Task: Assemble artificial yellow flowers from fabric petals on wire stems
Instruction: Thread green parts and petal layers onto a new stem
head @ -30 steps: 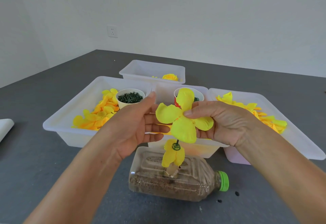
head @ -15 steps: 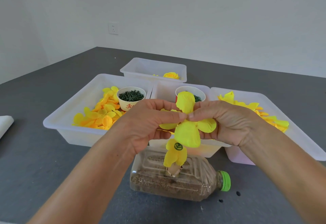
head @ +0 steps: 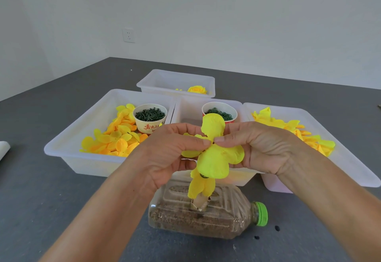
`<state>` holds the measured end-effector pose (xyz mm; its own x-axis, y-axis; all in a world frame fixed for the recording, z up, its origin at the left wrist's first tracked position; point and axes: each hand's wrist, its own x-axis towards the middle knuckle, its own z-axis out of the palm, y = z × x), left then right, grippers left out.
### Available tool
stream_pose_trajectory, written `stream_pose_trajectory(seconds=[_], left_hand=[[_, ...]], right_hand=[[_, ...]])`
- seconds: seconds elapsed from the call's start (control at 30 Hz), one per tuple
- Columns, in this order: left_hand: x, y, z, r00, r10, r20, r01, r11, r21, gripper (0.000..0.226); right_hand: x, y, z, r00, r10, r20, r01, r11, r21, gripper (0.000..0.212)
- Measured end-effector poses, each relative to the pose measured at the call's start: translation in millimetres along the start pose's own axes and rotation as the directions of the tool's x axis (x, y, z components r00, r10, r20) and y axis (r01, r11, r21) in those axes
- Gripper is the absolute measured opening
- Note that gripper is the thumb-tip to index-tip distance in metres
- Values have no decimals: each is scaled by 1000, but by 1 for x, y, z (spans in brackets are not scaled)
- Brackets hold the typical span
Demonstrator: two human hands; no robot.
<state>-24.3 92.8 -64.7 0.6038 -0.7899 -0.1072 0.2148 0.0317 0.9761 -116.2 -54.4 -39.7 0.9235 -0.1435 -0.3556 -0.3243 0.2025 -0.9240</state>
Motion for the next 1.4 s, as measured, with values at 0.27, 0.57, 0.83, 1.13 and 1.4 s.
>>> stream_pose_trajectory(seconds=[0.27,0.57,0.83,1.13,1.4], left_hand=[[2,-5,-2,999,-42,-12,42,999,13,25],[-1,-11,-18,995,-90,-36,91,995,27,6],[-9,-26,-31,986,-165,-8,165,986,4,25],[-3,-31,-33,984,-175,-32,175,984,10,18],[0,-35,-34,979,-206,3,206,978,13,14]], right_hand=[[3,9,-2,999,33,-22,-33,999,19,34],[6,17,-2,998,43,-39,-45,997,-59,30],[9,23,0,998,7,-69,-12,997,-73,27],[9,27,1,992,4,-128,-22,990,-137,47],[11,28,1,992,25,-120,-40,991,-125,40]])
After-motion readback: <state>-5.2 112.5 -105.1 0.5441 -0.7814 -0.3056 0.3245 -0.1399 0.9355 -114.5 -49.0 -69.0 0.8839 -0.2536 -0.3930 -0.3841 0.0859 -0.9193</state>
